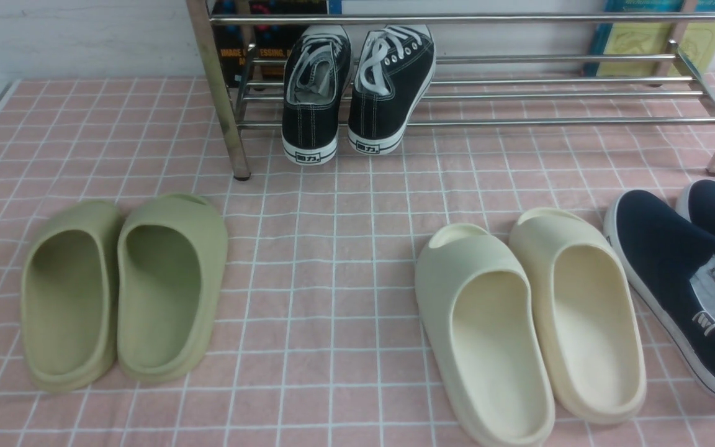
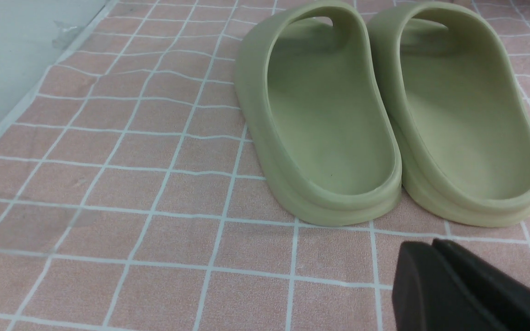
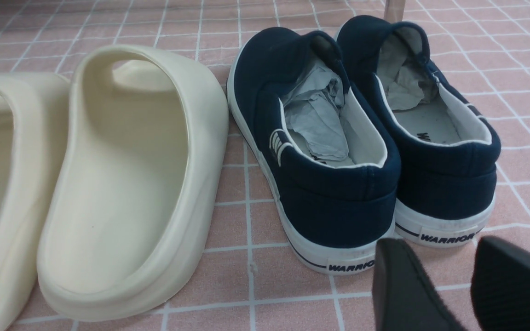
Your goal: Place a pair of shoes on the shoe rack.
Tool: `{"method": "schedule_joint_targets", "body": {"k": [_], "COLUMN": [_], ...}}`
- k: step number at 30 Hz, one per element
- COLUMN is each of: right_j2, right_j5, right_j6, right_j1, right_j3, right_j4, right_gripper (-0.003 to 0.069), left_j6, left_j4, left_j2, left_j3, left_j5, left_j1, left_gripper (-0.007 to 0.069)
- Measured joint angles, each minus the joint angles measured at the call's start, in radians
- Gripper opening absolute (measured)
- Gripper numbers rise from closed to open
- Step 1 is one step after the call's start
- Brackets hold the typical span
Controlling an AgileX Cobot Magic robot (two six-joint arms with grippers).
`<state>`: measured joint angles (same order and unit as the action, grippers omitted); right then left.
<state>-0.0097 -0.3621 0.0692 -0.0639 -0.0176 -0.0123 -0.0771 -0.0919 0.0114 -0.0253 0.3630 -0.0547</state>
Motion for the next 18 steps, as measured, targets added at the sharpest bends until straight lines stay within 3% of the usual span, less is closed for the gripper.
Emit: {"method": "schedule_joint_targets", "body": {"k": [18], "right_j2": [0.0], "right_j5": [0.0], "right_j6": [0.0], "right_j1": [0.0], "right_j3": [0.0], "right_j4": [0.0], "right_gripper": [0.0243], "left_j6": [0.001], "left_j4": [0.0], "left_j2": [0.0], "left_j3": [0.001], "left_j5": [0.0], "left_j1": [0.0], "left_gripper": [0.0059]}}
